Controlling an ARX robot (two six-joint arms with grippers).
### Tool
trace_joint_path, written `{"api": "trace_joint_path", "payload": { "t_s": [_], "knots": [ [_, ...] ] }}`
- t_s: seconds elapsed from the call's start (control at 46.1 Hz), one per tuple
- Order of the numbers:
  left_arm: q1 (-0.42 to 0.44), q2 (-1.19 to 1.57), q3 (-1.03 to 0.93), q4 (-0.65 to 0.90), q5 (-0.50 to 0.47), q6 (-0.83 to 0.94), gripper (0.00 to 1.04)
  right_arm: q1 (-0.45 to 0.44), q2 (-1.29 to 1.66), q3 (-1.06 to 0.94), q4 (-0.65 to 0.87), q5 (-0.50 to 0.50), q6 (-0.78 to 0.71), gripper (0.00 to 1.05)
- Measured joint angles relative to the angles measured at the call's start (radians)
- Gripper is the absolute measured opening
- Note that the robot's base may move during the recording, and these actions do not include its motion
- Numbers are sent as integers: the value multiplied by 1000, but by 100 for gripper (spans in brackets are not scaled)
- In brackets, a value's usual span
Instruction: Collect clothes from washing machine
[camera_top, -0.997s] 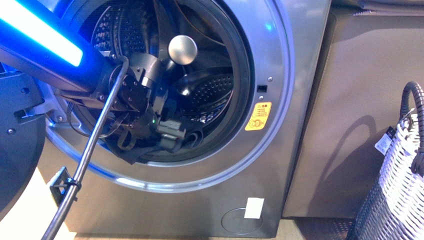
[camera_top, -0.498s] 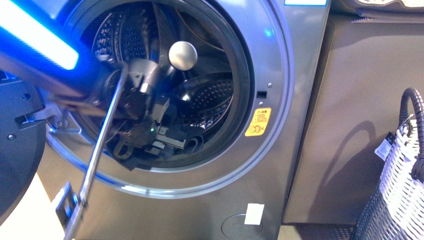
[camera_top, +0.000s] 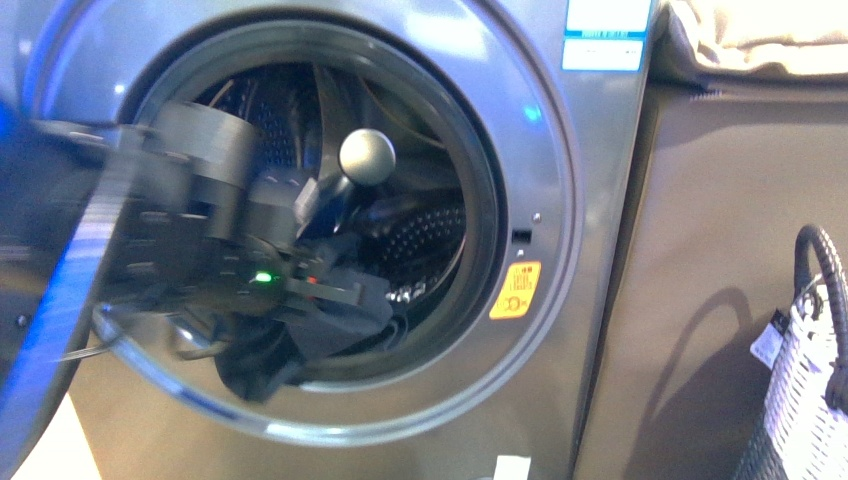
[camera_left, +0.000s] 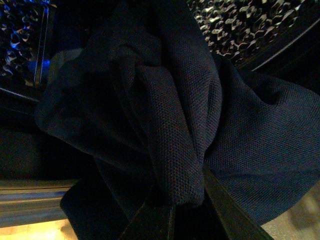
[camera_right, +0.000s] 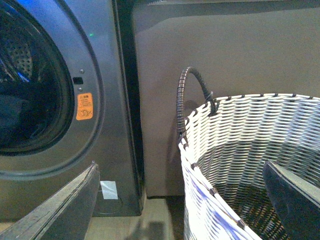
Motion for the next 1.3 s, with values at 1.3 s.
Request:
{"api": "trace_joint_path", "payload": {
  "t_s": [1.3],
  "knots": [
    [-43,-841,-212,31,732,-294,7,0,0,0,0,0,0,97]
  ]
}}
